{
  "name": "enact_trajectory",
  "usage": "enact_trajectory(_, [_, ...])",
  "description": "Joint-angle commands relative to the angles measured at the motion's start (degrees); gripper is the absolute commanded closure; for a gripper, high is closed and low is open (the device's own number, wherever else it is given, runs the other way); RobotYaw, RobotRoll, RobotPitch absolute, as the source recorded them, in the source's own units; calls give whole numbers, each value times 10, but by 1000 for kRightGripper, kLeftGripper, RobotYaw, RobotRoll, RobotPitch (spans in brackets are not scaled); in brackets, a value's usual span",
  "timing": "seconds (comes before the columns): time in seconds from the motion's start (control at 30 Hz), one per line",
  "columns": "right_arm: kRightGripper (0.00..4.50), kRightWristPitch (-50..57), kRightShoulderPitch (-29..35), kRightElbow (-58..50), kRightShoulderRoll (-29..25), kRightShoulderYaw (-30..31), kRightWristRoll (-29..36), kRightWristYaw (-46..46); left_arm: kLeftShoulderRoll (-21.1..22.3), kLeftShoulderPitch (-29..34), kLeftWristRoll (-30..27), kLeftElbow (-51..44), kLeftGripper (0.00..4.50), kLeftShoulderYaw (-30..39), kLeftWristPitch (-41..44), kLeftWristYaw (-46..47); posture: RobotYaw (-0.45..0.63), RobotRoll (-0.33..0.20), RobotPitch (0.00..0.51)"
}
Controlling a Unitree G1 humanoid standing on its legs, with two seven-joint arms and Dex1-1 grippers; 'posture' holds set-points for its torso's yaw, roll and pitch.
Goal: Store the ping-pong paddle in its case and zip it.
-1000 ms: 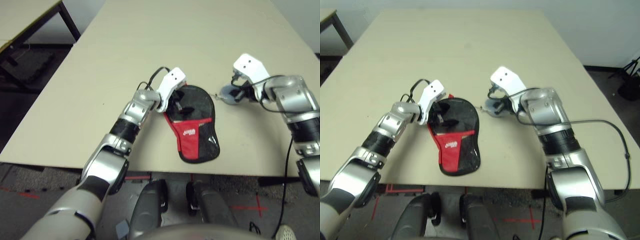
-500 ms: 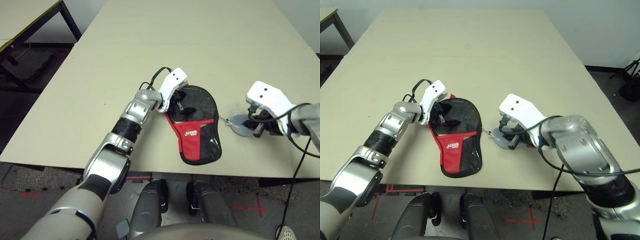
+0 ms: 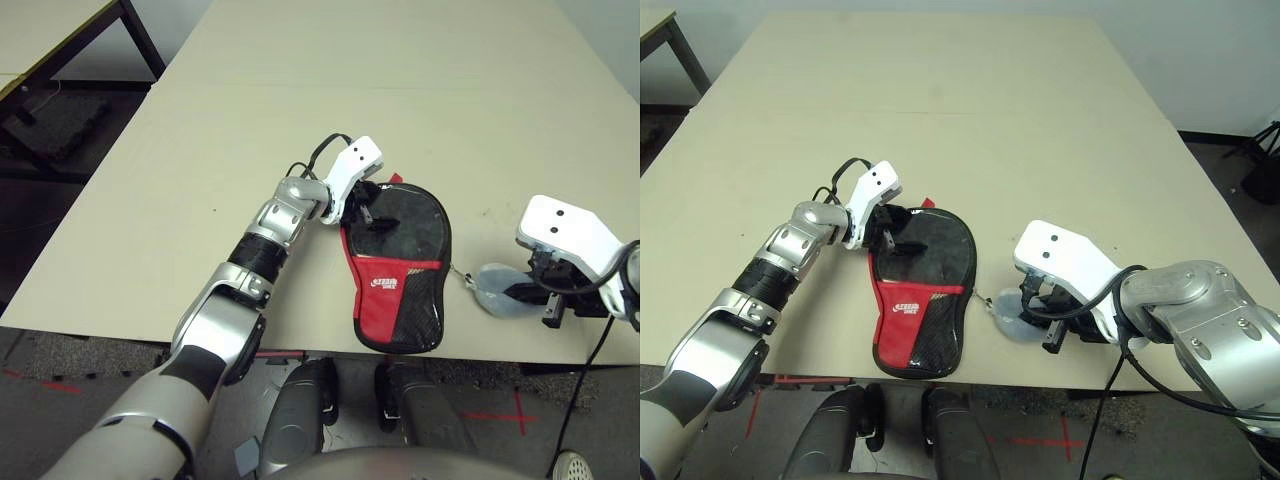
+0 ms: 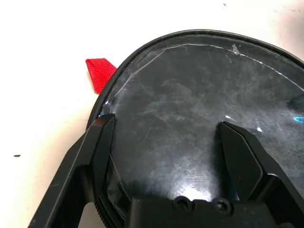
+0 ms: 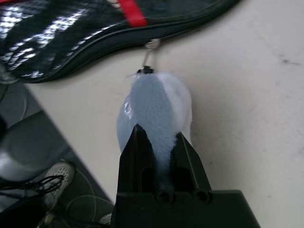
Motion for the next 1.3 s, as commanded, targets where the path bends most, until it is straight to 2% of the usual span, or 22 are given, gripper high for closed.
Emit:
enact_trajectory(0.03, [4343,-29,-14,35,3,39,-8,-17,7,17,14,9,0,-21,9,-19,-215,0,192])
enact_trajectory(0.37, [4344,-55,-50,71,17,85,-6,-29,50,21,-4,-115,0,-51,16,-128,-211,0,199])
enact_trajectory(0.57, [4344,-54,-52,70,21,91,-4,-34,55,50,-6,-139,0,-77,6,-171,-223,0,199])
enact_trajectory(0.7, [4344,-52,-50,64,18,90,-2,-34,53,63,2,-116,0,-95,12,-181,-227,0,198])
enact_trajectory(0.87, [4344,-51,-36,46,4,88,7,-25,48,57,35,-40,0,-106,12,-147,-231,0,201])
enact_trajectory(1.3, [4347,-60,37,-55,-69,83,51,8,23,25,44,37,0,-105,15,-128,-247,0,205])
